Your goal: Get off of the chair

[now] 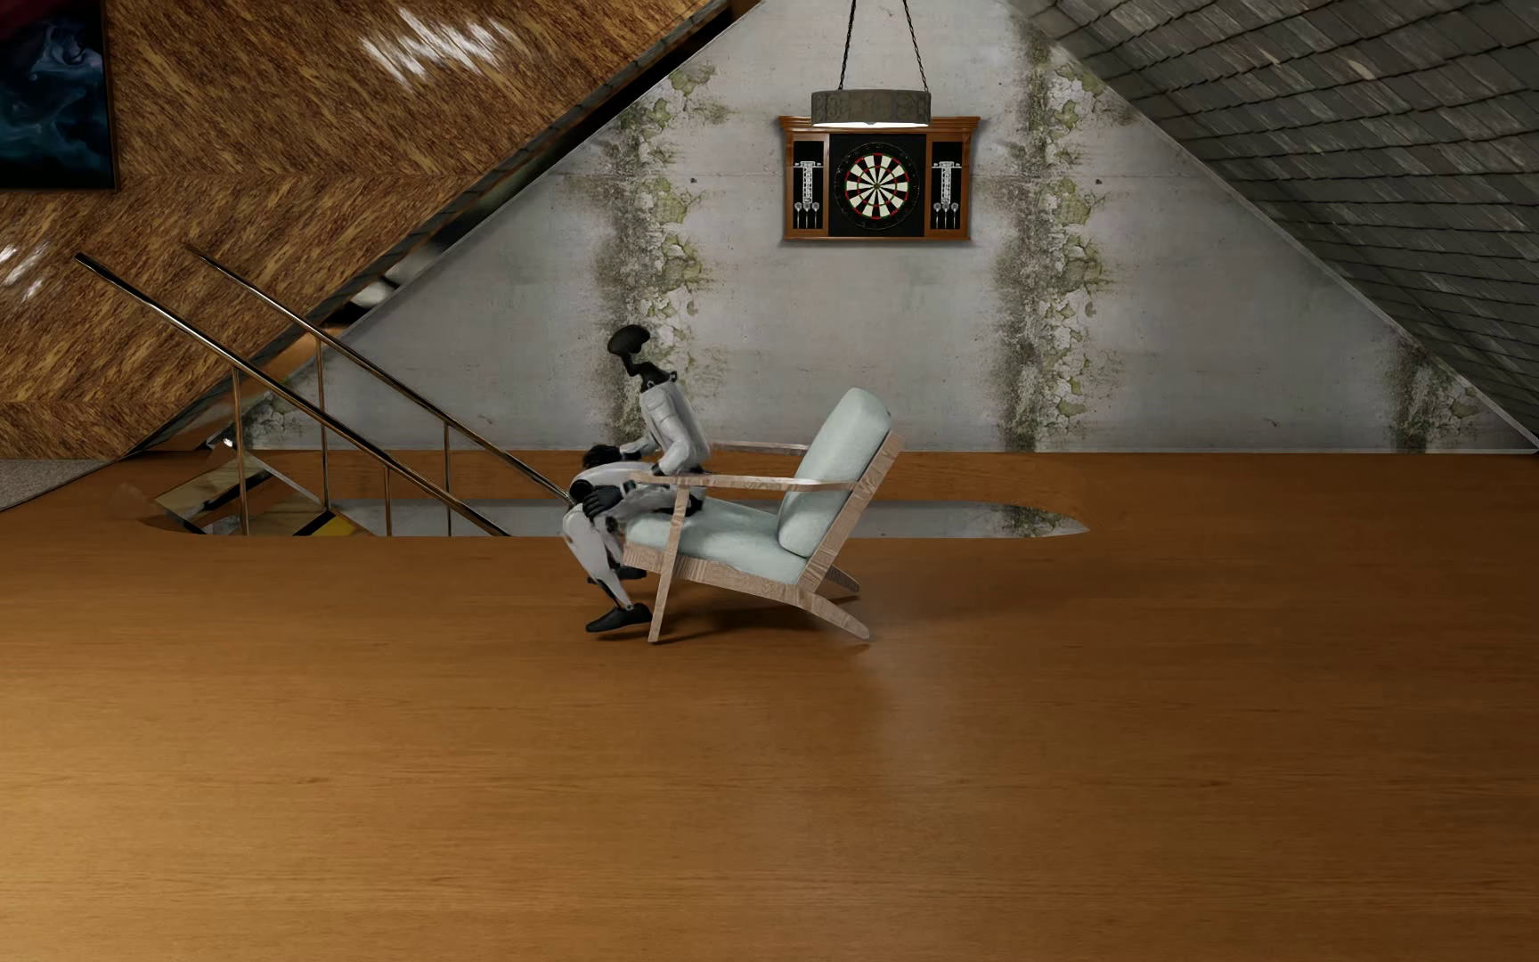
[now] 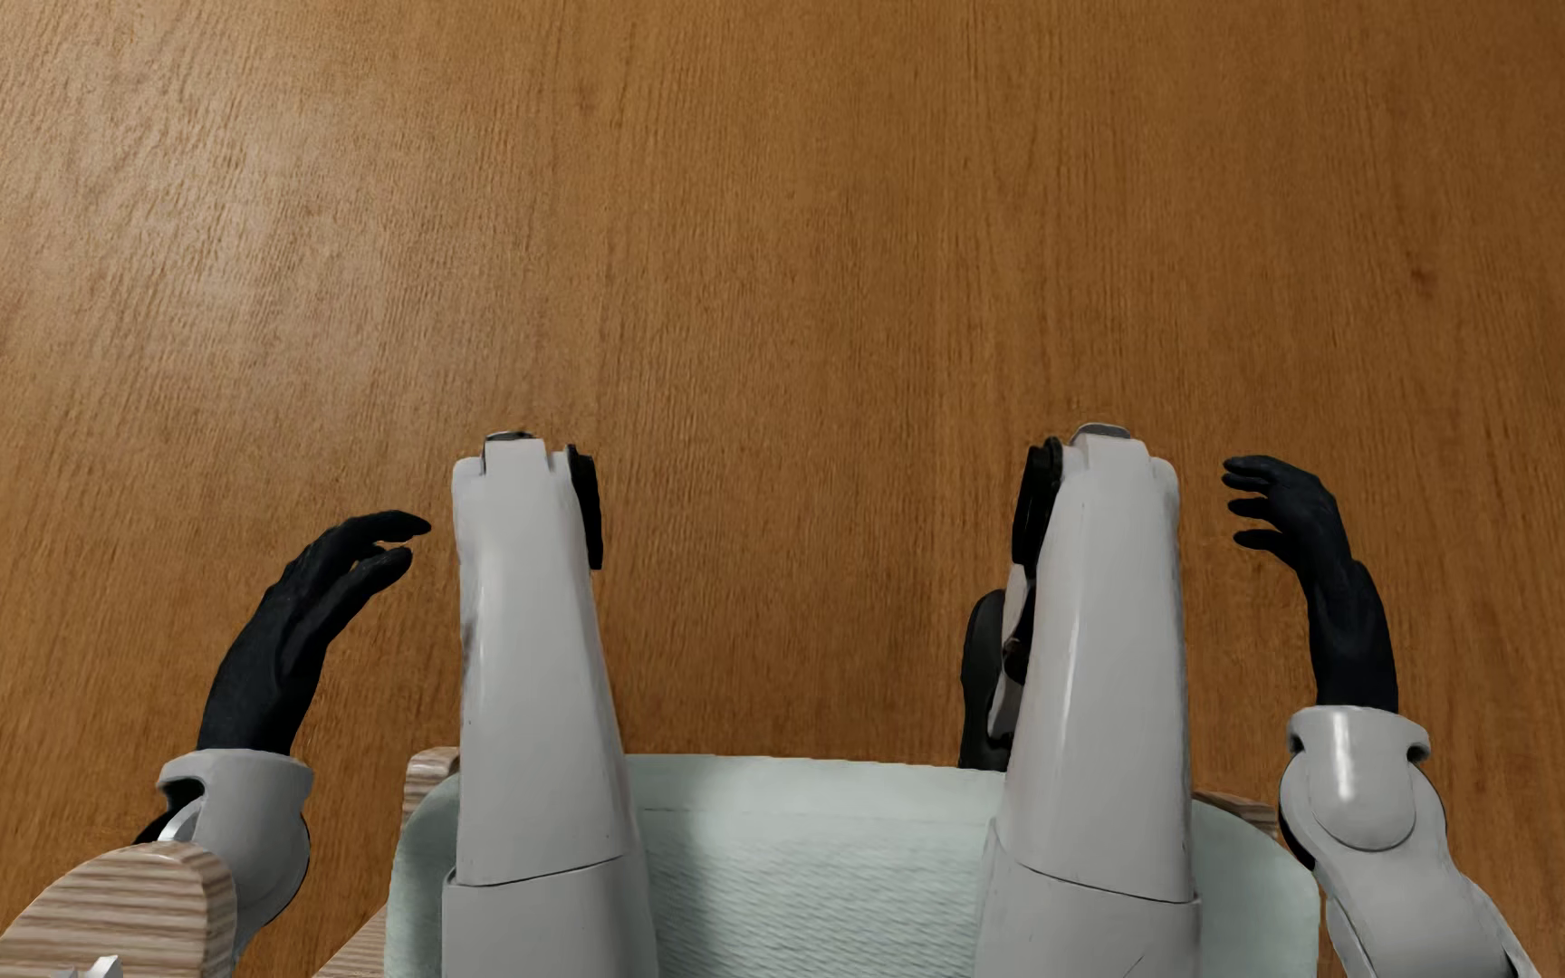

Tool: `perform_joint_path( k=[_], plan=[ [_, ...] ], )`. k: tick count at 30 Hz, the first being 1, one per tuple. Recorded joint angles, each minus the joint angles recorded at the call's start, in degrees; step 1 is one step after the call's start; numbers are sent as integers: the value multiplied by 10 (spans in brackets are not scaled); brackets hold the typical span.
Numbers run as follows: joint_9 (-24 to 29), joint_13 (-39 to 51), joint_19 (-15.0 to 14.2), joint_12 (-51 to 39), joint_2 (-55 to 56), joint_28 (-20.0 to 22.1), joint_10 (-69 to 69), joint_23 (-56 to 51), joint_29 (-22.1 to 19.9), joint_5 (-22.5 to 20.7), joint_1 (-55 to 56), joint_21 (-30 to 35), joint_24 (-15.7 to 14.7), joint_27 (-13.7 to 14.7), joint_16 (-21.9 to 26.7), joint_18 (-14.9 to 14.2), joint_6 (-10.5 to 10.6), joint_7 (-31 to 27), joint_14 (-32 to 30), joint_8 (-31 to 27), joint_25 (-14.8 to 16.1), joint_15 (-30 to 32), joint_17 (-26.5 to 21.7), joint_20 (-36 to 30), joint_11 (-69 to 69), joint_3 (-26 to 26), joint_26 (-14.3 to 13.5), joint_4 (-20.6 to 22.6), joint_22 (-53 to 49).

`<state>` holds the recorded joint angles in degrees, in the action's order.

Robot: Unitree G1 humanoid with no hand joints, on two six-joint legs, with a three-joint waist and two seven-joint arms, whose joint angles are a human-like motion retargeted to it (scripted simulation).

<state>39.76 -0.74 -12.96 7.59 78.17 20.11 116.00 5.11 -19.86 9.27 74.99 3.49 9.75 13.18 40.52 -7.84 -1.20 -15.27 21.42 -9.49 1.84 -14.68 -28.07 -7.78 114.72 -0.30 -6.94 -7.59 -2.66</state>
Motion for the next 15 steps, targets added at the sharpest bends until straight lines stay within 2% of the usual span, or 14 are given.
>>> perform_joint_path(
  k=[1,2,4,5,6,7,8,9,10,11,12,13,15],
  plan=[
    [10,19,-6,-29,18,51,2,-69,-38,2,20,3,18,26,31,-1,5,-2,2,-3,-10,-3,-32,-21,2,0,-19,2,-43],
    [20,45,-12,-78,37,69,3,-127,-41,5,40,12,37,41,66,-3,10,-3,4,-7,-29,-6,-70,-54,2,0,-36,5,-76],
    [47,121,-20,-234,72,34,2,-210,40,7,74,51,59,51,137,-10,18,-4,10,-13,-49,-11,-167,-173,1,-3,-59,5,-116],
    [60,173,-23,-339,88,5,1,-237,99,11,92,90,57,48,169,-13,23,-4,12,-16,-40,-15,-221,-267,1,-4,-67,7,-127],
    [73,240,-25,-464,102,-16,-1,-252,125,14,105,152,49,55,195,-16,24,-2,15,-19,-28,-20,-272,-384,0,-5,-75,9,-132],
    [83,315,-24,-593,116,-39,-2,-255,110,11,118,228,43,70,211,-20,24,-2,20,-19,-11,-25,-311,-507,-1,-5,-89,8,-133],
    [97,400,-21,-715,125,-24,-6,-253,102,10,127,297,31,74,217,-19,24,0,23,-18,8,-29,-341,-620,-5,-5,-97,9,-138],
    [109,488,-20,-809,132,10,-11,-247,87,9,134,367,20,83,217,-21,23,0,28,-16,19,-34,-357,-709,-10,-4,-105,8,-139],
    [120,570,-22,-873,134,33,-19,-242,65,7,136,439,13,94,211,-20,21,0,33,-15,26,-40,-361,-766,-18,-4,-112,9,-140],
    [128,635,-20,-909,134,56,-30,-239,45,5,135,501,9,100,201,-18,21,2,35,-13,31,-44,-361,-800,-30,-4,-113,12,-140],
    [131,668,-15,-915,132,63,-46,-239,46,-2,132,535,13,101,193,-13,21,5,35,-9,30,-44,-358,-807,-46,-4,-113,16,-135],
    [133,679,-9,-907,125,63,-69,-228,46,-7,124,545,19,96,181,-7,23,9,32,-7,27,-44,-344,-795,-68,-4,-112,21,-122],
    [126,649,6,-850,92,47,-134,-183,56,-23,91,523,38,90,153,1,22,20,23,3,2,-36,-301,-740,-136,-3,-112,22,-71]
  ],
)
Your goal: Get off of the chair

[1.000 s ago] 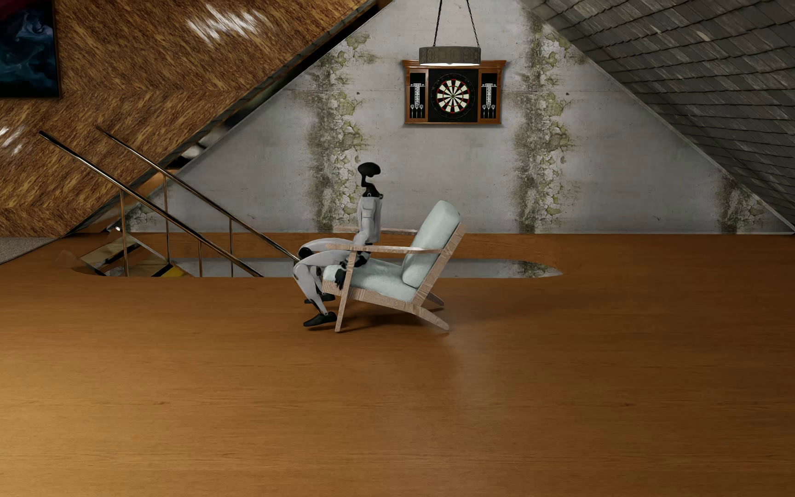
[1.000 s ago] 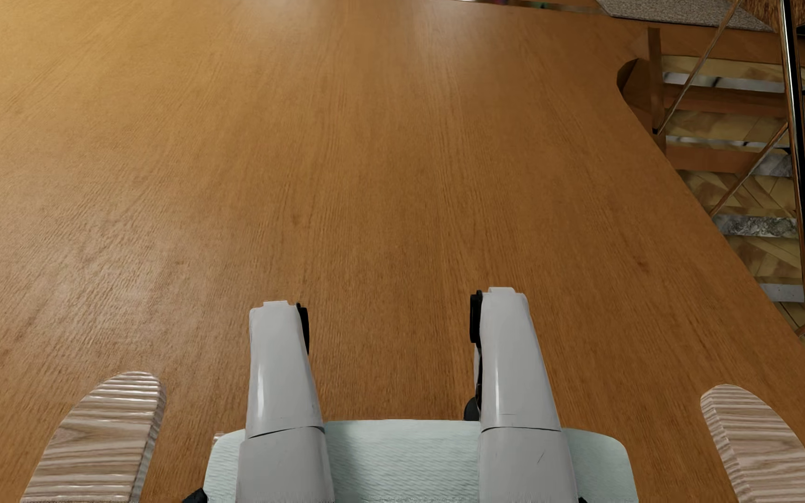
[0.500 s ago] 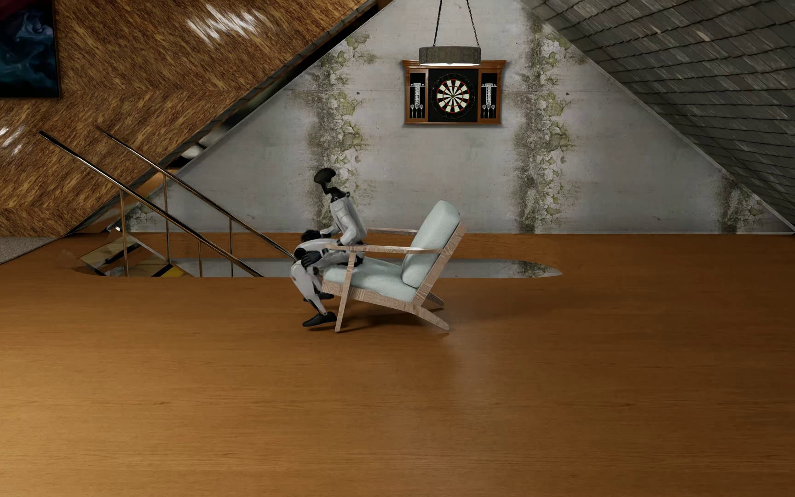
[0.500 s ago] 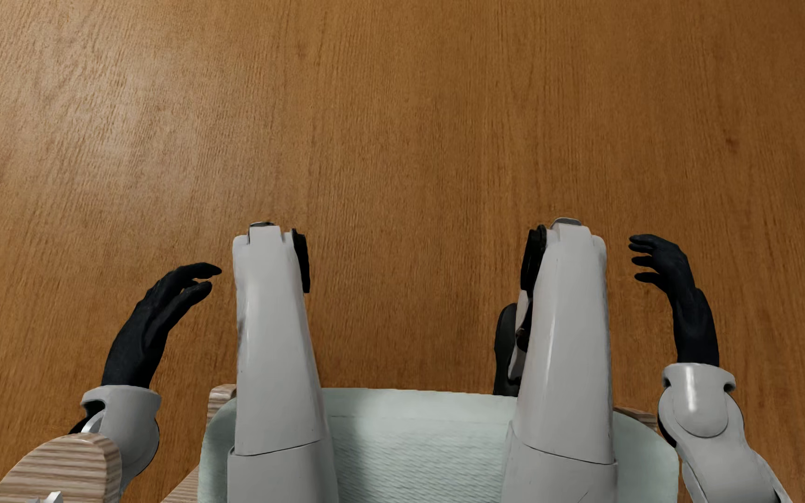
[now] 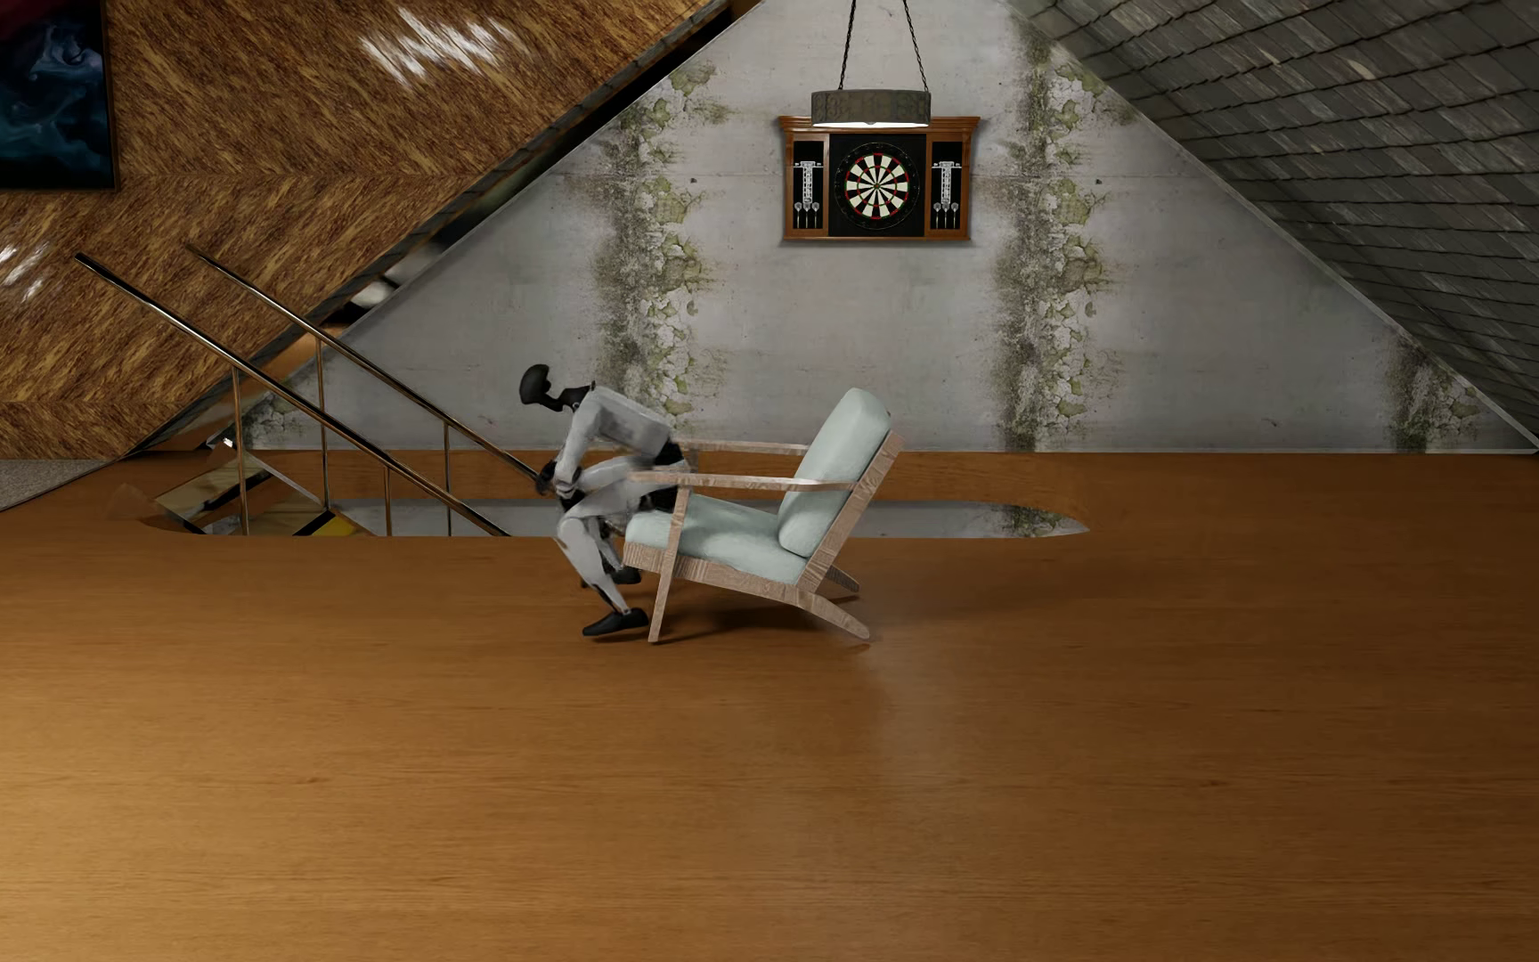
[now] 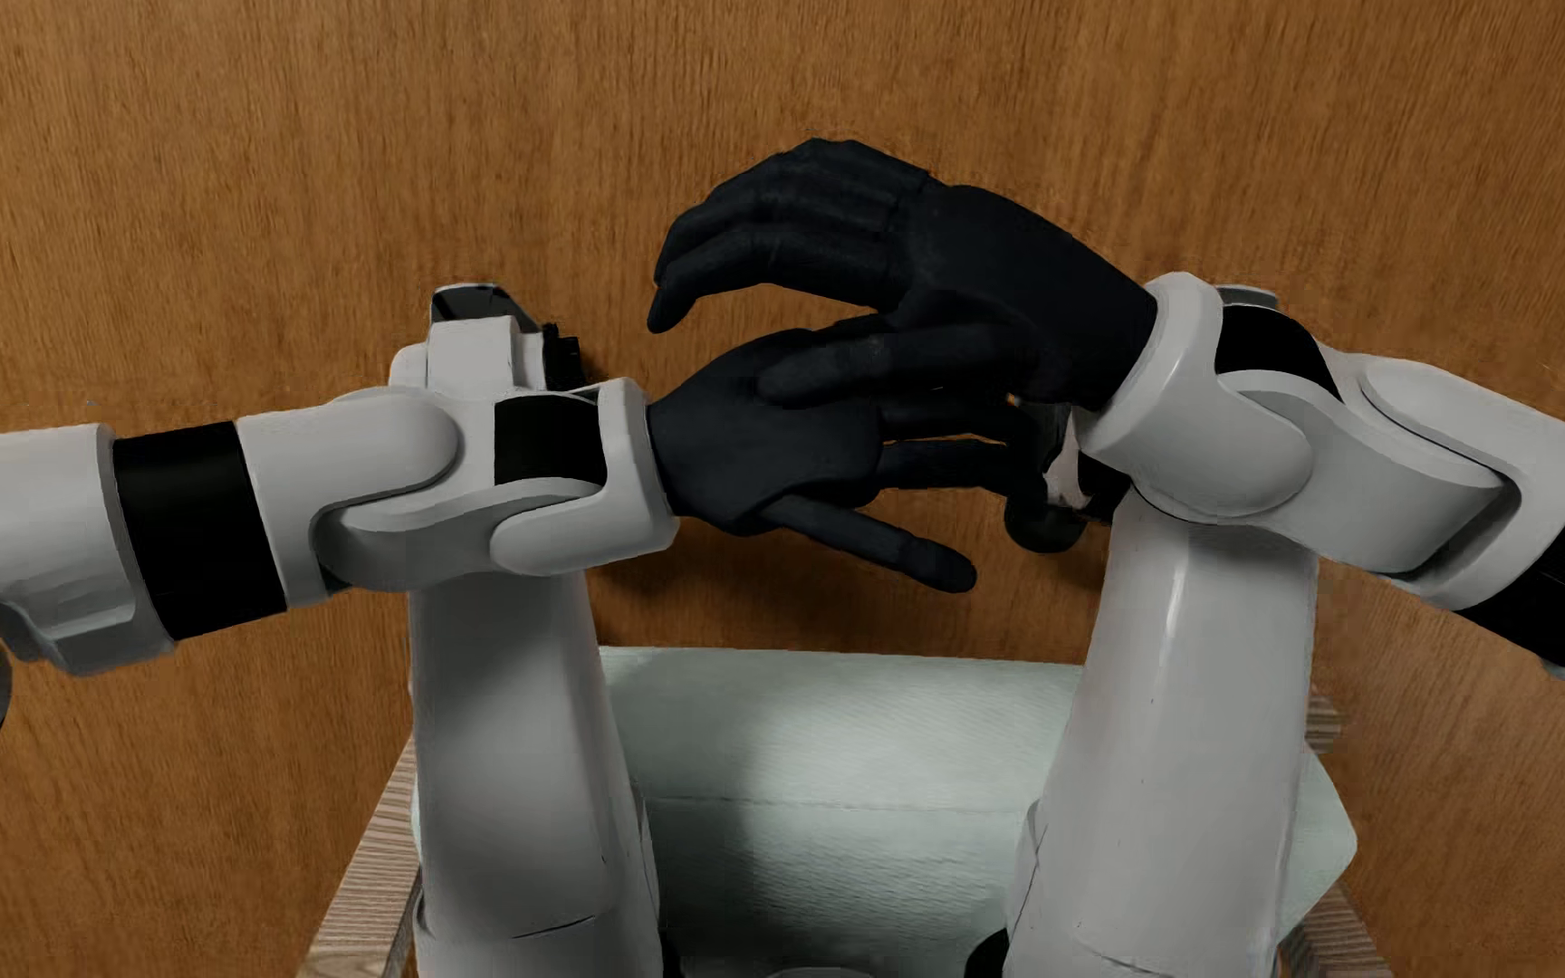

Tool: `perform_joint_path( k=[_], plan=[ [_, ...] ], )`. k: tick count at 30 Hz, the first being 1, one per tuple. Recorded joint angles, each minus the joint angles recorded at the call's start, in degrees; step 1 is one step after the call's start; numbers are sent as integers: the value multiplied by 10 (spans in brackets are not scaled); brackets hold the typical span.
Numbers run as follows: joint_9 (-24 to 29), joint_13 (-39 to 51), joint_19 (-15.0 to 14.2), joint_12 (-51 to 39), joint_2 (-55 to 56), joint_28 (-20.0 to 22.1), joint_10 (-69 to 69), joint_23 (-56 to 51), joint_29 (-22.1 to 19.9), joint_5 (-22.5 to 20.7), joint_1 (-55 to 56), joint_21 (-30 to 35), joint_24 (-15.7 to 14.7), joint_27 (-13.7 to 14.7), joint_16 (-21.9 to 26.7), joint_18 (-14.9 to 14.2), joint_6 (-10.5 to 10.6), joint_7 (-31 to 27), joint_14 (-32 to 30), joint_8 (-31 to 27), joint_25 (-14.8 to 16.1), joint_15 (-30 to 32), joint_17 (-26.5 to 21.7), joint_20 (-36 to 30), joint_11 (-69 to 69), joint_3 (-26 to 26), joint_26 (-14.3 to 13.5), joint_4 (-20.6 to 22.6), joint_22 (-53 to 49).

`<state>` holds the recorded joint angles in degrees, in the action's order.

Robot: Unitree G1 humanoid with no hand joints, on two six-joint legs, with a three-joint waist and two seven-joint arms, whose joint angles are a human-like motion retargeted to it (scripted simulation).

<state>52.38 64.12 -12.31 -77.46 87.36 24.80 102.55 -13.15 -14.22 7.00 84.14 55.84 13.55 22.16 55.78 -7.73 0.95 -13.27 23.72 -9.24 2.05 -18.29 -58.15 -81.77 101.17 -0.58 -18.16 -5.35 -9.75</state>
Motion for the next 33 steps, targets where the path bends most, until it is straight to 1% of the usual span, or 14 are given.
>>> perform_joint_path(
  k=[3,7,9,10,11,13,15,17,21,22,24,27,29,33],
  plan=[
    [-30,-67,22,114,-97,-68,-140,135,63,-14,-90,-44,42,-18,-83,13,-1,23,-31,21,-59,27,94,99,-145,1,-1,-1,139],
    [-87,-135,47,241,-289,-201,-356,430,184,-34,-270,-96,122,-29,-270,31,-2,63,-80,54,-172,80,281,225,-377,3,-22,-9,442],
    [-126,-165,51,293,-395,-267,-459,592,218,-37,-368,-108,159,-39,-348,32,-3,92,-107,74,-231,112,375,259,-492,6,-24,-15,569],
    [-152,-184,52,320,-448,-316,-513,650,249,-39,-419,-115,165,-54,-375,35,-6,103,-121,83,-251,130,413,277,-550,6,-12,-16,605],
    [-178,-210,54,355,-505,-341,-566,684,272,-46,-474,-122,142,-76,-394,38,-10,115,-133,90,-259,148,442,305,-611,4,20,-18,637],
    [-234,-280,67,434,-623,-350,-668,707,294,-60,-582,-154,80,-110,-409,54,-15,138,-154,101,-238,178,461,364,-733,0,77,-8,661],
    [-297,-362,79,512,-729,-360,-760,711,287,-67,-679,-201,38,-131,-392,70,-19,158,-170,109,-187,201,455,413,-835,-1,80,10,634],
    [-363,-439,84,581,-814,-359,-831,708,265,-71,-755,-250,21,-144,-364,77,-19,172,-179,121,-137,216,436,455,-920,-1,78,21,590],
    [-439,-545,73,690,-933,-340,-916,732,231,-72,-880,-332,-2,-129,-335,78,-23,205,-177,143,-114,204,420,563,-985,-8,68,26,589],
    [-453,-560,73,707,-949,-309,-936,752,226,-74,-907,-342,-11,-131,-338,80,-29,211,-177,147,-111,201,423,584,-991,-11,80,26,624],
    [-471,-574,66,728,-991,-286,-938,810,228,-75,-940,-355,-31,-143,-350,77,-29,224,-163,155,-115,196,429,612,-1010,-14,107,24,702],
    [-490,-593,59,744,-1010,-298,-933,857,231,-73,-954,-377,-9,-151,-351,67,-33,226,-150,157,-126,183,437,617,-1011,-16,120,17,784],
    [-493,-605,60,758,-1014,-322,-933,860,234,-74,-956,-385,16,-152,-345,67,-33,230,-149,161,-123,182,439,617,-1012,-16,115,17,793],
    [-495,-614,60,780,-1012,-346,-933,828,248,-73,-954,-379,12,-142,-331,68,-35,227,-150,161,-124,180,442,629,-1011,-17,99,18,754]
  ],
)
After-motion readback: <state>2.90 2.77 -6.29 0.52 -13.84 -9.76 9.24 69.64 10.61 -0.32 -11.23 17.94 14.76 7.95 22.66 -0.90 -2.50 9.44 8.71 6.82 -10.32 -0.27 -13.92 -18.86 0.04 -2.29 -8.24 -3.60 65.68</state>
